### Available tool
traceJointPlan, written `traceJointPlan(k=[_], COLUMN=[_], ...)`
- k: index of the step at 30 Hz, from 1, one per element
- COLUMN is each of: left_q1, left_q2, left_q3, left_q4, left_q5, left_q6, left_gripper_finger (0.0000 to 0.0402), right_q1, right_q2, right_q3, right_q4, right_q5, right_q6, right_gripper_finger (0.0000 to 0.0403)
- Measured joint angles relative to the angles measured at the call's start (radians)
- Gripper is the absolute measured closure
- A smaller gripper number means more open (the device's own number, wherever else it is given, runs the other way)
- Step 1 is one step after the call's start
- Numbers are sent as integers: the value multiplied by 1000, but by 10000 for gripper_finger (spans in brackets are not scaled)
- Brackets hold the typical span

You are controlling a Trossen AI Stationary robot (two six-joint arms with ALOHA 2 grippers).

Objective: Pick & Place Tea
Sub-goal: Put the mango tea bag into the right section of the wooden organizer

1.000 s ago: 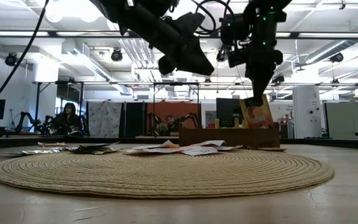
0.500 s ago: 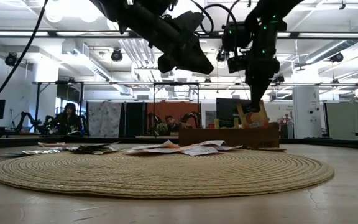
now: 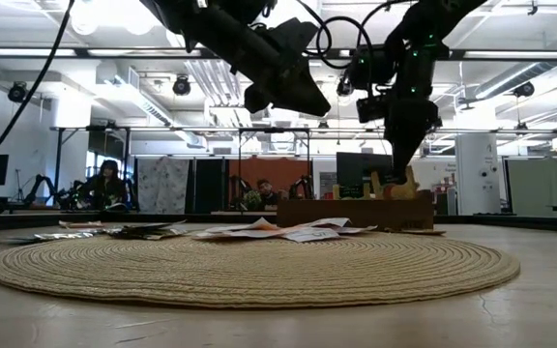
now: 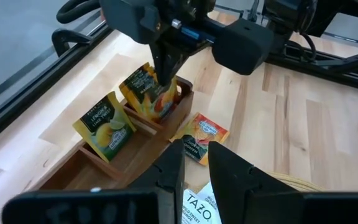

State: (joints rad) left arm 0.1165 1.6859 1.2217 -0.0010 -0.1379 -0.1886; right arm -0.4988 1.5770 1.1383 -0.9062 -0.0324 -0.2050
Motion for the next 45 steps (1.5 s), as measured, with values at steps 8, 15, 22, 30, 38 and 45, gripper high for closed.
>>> traceJointPlan(k=[8, 15, 22, 30, 38, 45], left_q1=[0, 0, 0, 0, 0, 0], left_q2=[0, 0, 0, 0, 0, 0], left_q3=[0, 0, 0, 0, 0, 0], left_q4=[0, 0, 0, 0, 0, -1], left_q5=[-3, -21, -21, -21, -21, -21], left_q6=[0, -1, -1, 2, 3, 3], left_gripper_finger=[335, 335, 335, 335, 335, 335], right_q1=[-22, -21, -20, -21, -21, -21], right_q2=[0, 0, -1, -7, -27, -89], right_q3=[-58, -61, -49, -49, -49, -49], right_q4=[-1, 30, 30, 12, 12, 9], right_q5=[7, 108, 140, 137, 140, 174], right_q6=[-31, -63, -84, -84, -65, -64], right_gripper_finger=[394, 394, 394, 394, 364, 307])
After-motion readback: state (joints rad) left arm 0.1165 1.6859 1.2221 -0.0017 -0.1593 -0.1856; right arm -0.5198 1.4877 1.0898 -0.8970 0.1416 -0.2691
